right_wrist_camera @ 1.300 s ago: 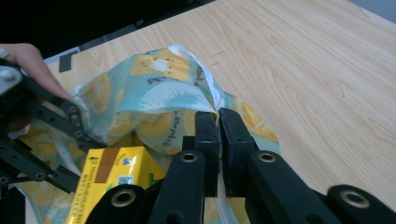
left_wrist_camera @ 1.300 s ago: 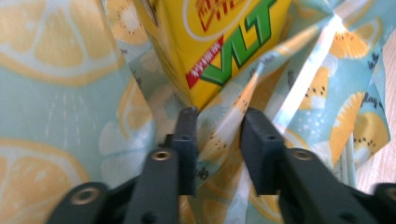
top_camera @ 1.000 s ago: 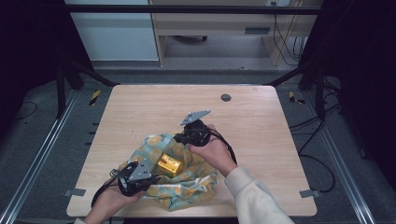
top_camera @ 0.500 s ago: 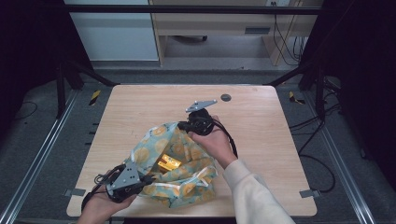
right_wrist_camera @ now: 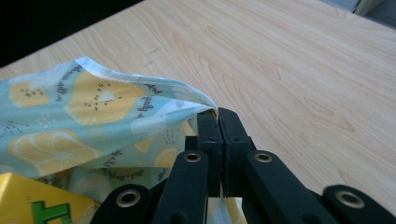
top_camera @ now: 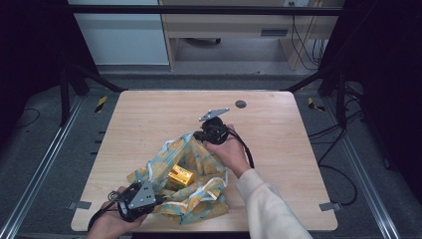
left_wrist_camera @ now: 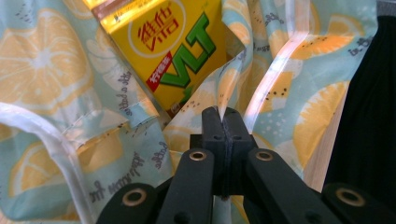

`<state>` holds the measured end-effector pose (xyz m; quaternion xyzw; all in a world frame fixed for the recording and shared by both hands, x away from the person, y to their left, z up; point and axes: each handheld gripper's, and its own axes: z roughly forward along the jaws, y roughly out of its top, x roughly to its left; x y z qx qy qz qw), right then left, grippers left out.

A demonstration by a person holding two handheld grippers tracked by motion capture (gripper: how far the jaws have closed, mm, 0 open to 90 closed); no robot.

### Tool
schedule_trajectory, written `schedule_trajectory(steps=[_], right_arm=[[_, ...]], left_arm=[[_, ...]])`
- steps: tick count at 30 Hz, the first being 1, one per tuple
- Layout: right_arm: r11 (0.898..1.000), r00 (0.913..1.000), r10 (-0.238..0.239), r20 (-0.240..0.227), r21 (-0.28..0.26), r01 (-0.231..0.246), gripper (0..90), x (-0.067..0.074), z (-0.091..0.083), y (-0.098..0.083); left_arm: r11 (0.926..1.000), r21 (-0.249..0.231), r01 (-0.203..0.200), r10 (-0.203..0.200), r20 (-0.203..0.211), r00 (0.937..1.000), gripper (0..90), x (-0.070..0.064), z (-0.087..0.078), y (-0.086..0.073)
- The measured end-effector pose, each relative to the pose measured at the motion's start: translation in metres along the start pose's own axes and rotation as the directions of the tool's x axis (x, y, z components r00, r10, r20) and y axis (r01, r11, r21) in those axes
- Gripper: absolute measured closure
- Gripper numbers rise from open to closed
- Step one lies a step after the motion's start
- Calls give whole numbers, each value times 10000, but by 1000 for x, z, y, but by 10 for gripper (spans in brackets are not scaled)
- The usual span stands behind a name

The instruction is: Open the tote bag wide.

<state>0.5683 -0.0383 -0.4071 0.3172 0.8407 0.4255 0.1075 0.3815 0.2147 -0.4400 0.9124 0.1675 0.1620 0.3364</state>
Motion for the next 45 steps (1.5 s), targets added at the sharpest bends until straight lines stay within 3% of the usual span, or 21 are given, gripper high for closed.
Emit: schedule_trajectory(steps=[3,12,25,29,36,45], right_arm=[[9998,9999,-114,101,179,113,895,0,7,-4],[9984,9995,115,284,557,-130,896,-5,23,-21],[9954,9984,150,553,932,-201,897,-13,38,-40],[9943,9973,195,709,1031,-267,899,-15,42,-45],[9937,9924,-191,1219,1116,54,900,-17,46,-48],[9927,9886,-165,1498,1203,-17,900,-20,52,-48]], left_arm=[[9995,306,4,-1,-98,10000,900,3,2,-5],[9942,1064,143,-127,-153,9998,900,10,12,-16],[9844,1741,245,-280,172,9995,900,10,29,-24],[9819,1886,185,-238,258,9994,900,9,33,-24],[9813,1920,168,-237,342,9991,900,9,35,-25],[9804,1968,68,-126,282,9995,900,9,33,-24]])
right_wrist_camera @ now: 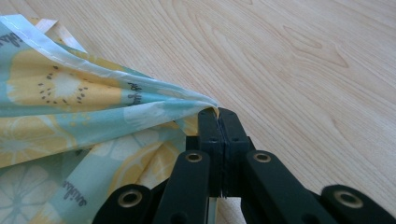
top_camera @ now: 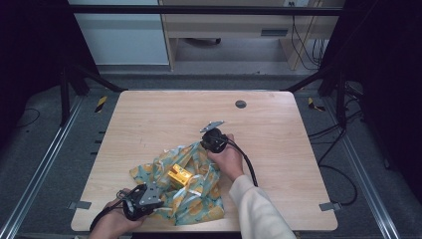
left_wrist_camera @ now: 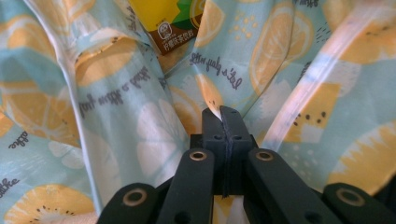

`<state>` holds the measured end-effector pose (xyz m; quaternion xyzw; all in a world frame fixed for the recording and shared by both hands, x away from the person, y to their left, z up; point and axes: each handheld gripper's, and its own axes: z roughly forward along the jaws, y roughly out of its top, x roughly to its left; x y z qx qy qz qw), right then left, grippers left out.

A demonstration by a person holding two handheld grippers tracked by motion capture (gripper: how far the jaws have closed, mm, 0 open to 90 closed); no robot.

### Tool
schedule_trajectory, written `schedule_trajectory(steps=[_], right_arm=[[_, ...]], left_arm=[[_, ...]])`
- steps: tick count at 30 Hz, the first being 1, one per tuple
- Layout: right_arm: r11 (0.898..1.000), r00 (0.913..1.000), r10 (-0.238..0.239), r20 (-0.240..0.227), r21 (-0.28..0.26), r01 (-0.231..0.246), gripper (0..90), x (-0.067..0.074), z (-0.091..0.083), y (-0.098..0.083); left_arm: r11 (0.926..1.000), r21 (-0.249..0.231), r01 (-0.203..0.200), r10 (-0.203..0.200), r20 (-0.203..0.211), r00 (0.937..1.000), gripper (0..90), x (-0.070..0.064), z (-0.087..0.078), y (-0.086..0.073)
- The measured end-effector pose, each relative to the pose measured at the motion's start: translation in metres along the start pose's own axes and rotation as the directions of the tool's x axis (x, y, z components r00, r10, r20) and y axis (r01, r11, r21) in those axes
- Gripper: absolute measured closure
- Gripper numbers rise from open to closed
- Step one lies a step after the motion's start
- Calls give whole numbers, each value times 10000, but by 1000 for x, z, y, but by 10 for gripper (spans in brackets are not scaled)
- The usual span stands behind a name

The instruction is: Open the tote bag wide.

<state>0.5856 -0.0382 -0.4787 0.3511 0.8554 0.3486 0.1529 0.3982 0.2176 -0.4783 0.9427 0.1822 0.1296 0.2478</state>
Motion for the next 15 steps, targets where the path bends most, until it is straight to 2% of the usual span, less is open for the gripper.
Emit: schedule_trajectory(steps=[7,11,15], right_arm=[[10000,9997,57,239,37,-57,900,-5,1,-2],[9995,9990,306,324,-10,-306,900,-8,0,-2],[9998,9990,197,412,4,-198,900,-10,-1,-2]], left_arm=[[10000,22,0,0,87,10000,900,-1,1,1],[10000,-18,37,-37,71,10000,900,-1,0,0],[10000,7,18,-18,84,10000,900,-1,1,0]])
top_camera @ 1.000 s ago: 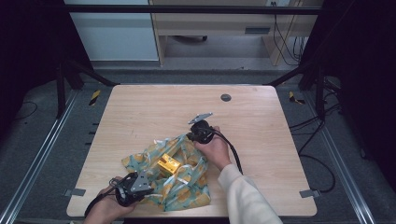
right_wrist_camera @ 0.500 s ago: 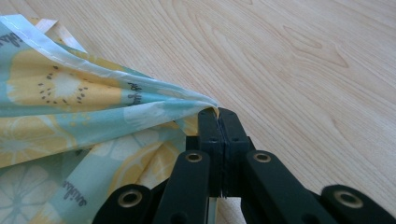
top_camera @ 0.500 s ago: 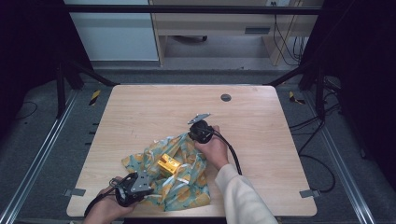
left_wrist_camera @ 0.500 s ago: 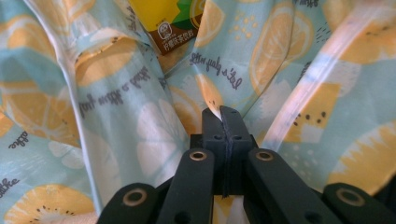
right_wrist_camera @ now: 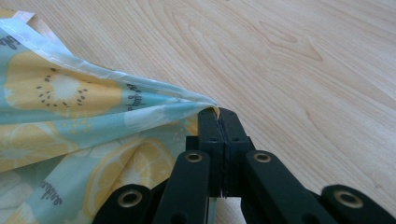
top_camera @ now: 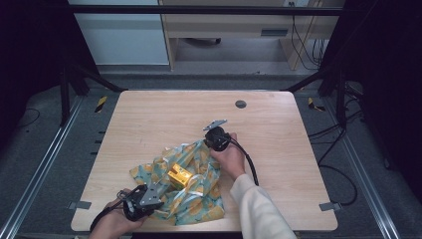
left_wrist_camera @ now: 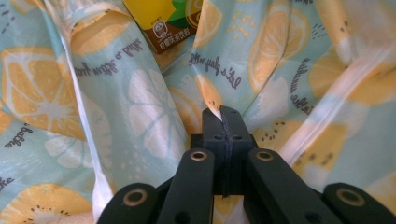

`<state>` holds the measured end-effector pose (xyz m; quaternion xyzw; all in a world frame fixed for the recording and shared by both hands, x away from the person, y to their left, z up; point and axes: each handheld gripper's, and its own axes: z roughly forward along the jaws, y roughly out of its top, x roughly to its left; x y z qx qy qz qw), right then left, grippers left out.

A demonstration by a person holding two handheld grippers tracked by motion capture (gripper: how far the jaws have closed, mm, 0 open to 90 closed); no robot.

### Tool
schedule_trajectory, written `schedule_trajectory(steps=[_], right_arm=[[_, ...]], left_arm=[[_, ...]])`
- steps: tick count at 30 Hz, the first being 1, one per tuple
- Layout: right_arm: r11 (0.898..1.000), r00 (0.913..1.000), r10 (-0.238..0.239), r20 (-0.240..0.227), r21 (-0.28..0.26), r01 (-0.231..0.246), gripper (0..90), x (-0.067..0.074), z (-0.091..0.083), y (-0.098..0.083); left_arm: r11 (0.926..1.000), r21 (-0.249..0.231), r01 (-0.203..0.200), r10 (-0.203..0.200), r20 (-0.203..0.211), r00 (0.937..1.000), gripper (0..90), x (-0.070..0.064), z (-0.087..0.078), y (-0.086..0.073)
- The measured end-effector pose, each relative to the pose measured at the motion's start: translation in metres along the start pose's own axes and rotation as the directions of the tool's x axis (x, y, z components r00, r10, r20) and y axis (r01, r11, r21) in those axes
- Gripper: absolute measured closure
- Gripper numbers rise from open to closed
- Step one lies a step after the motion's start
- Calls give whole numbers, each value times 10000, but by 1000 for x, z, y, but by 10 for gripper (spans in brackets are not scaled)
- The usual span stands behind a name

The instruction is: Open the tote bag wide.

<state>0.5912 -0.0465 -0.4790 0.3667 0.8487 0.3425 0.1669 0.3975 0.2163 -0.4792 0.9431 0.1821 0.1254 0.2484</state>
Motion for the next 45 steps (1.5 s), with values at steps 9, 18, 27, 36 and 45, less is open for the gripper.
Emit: schedule_trajectory(steps=[9,18,27,36,45], right_arm=[[10000,10000,10,96,37,-10,900,0,5,0],[10000,10000,-14,60,75,13,898,-2,2,0],[9996,9993,273,268,20,-273,555,-3,-13,2],[9990,9999,140,-75,-427,-143,336,4,-48,6],[9919,9990,-399,-189,-1218,373,248,22,-79,5]], left_arm=[[10000,-28,-23,23,5,10000,900,0,0,0],[10000,-54,-27,27,27,10000,900,0,-1,0],[9960,-867,217,-262,-508,9984,775,3,-8,0],[9794,-1916,638,-817,-874,9928,626,1,-17,6],[9574,-2773,809,-1117,-968,9890,549,-1,-27,14]])
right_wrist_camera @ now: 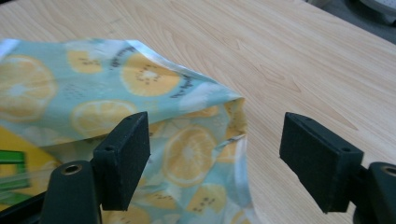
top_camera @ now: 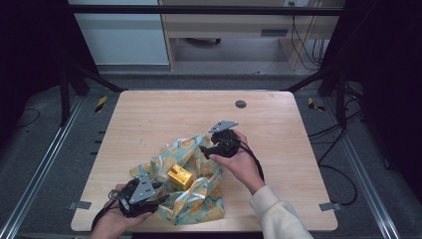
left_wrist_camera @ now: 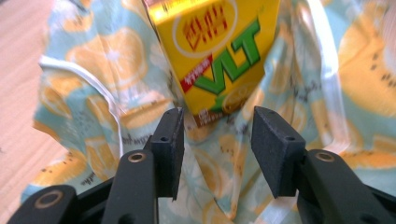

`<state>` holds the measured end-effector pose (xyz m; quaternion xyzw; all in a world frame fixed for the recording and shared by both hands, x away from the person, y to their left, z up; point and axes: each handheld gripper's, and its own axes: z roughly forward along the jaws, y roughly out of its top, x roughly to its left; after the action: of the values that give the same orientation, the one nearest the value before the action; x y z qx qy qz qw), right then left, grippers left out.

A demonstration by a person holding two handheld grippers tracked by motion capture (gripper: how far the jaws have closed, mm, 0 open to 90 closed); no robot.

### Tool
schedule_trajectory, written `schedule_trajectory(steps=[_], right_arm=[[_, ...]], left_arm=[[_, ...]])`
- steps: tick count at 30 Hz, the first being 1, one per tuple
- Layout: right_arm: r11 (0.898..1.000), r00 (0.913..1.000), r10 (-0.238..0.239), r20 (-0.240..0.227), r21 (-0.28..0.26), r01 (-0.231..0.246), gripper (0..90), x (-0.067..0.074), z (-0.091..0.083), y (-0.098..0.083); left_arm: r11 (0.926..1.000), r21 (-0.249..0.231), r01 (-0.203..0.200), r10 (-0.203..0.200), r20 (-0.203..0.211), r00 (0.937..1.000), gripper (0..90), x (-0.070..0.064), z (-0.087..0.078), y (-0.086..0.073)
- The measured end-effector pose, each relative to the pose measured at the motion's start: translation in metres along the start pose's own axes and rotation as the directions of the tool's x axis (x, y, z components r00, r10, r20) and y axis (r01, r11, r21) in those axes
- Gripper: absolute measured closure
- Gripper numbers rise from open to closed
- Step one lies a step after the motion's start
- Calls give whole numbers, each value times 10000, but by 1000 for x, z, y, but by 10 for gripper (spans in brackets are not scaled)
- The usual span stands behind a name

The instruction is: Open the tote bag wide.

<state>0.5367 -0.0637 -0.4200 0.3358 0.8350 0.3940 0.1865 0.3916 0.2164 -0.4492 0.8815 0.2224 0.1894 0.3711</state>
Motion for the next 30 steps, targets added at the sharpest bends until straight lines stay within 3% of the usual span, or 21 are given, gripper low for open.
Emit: schedule_trajectory(steps=[2,6,8,12,15,17,19,21,23,26,30], right_arm=[[9999,9999,-100,-65,-97,99,244,4,-6,0],[9992,9994,-248,-240,-314,240,245,11,-18,0],[9991,9991,-282,-301,-334,272,248,14,-23,-2],[9988,9984,-351,-435,-365,335,256,20,-32,-9],[9986,9978,-401,-524,-359,382,259,23,-37,-16],[9988,9974,-396,-595,-309,378,258,26,-39,-20],[9989,9967,-430,-695,-233,415,254,30,-40,-24],[9987,9957,-501,-775,-128,492,251,34,-42,-29],[9984,9945,-558,-892,-41,556,248,38,-42,-36],[9978,9932,-640,-970,105,653,243,43,-42,-44],[9971,9914,-696,-1109,231,726,240,47,-42,-56]], left_arm=[[9995,-274,136,-134,65,9999,549,-1,-3,2],[9968,-770,226,-242,-201,9995,549,0,-10,6],[9920,-1116,583,-571,138,9983,546,1,-13,9],[9885,-1387,610,-684,-494,9964,547,5,-20,13],[9793,-1718,1070,-1190,-611,9910,551,9,-25,15],[9751,-1824,1260,-1455,-978,9845,559,15,-30,16],[9769,-1680,1322,-1540,-1241,9803,565,20,-32,15],[9761,-1541,1533,-1730,-1243,9770,566,24,-29,12],[9808,-1132,1590,-1735,-1322,9759,566,26,-22,8],[9901,-330,1363,-1397,-1495,9788,571,27,-8,3],[9938,360,1055,-984,-1602,9822,574,30,6,1]])
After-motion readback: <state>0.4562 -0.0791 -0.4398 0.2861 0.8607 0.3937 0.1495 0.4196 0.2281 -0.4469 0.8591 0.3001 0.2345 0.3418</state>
